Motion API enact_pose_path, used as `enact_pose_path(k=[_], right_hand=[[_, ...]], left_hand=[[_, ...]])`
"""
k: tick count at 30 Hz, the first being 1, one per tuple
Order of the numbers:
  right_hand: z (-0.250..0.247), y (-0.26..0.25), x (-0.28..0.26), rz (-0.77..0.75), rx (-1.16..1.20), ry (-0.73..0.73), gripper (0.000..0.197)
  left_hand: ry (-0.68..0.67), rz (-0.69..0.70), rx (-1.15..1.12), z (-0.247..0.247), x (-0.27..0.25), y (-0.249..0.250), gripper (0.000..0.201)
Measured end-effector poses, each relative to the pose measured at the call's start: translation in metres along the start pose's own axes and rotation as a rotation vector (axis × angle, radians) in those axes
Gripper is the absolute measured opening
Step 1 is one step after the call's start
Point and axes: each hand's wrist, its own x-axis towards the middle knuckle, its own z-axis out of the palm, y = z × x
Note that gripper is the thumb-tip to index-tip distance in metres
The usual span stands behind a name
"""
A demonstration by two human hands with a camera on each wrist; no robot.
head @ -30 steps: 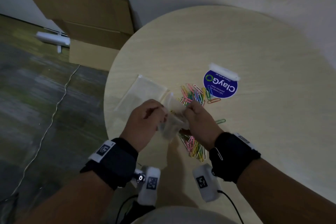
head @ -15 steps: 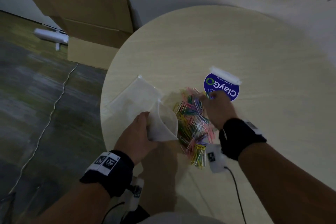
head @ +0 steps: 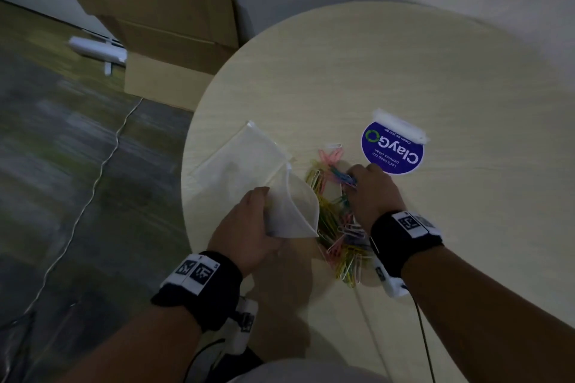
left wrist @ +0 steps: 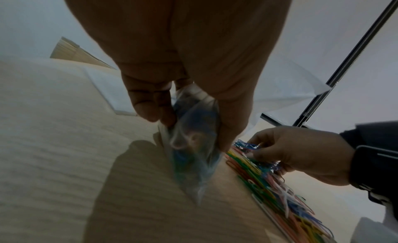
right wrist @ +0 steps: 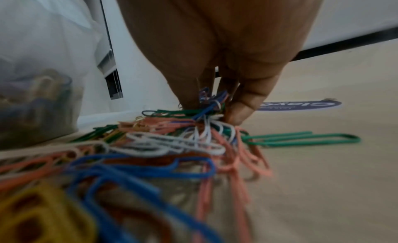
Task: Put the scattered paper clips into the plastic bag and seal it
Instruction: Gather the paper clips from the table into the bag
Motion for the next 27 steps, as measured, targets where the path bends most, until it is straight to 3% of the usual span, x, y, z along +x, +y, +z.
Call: enact_pose_path(k=[6,12,17,20,27], right_hand=[[-0.015,0.01,-0.019,0.07,0.135,-0.012,0.026],[-0.062,-0.004,-0.048,0.017,0.352,0.115,0.018],[-0.099,-0.029,-0.071,-0.056,0.495,0.0,0.008],[-0.098,-0.039,-0.071,-0.096,0.469,-0.064,0.008],[-0.092,-0.055,-0.06,-0.193,0.16,-0.199,0.019]], left_hand=[[0.003,-0.034,0.008,-0.001,-0.002,0.01,0.087],[0.02,-0.047,0.004,0.002,-0.002,0.016,0.078],[0.041,-0.051,-0.003,0.004,0.0,0.02,0.071],[0.035,-0.042,-0.014,0.006,0.0,0.021,0.074],[0.027,-0.002,0.045,0.006,0.001,0.024,0.07]])
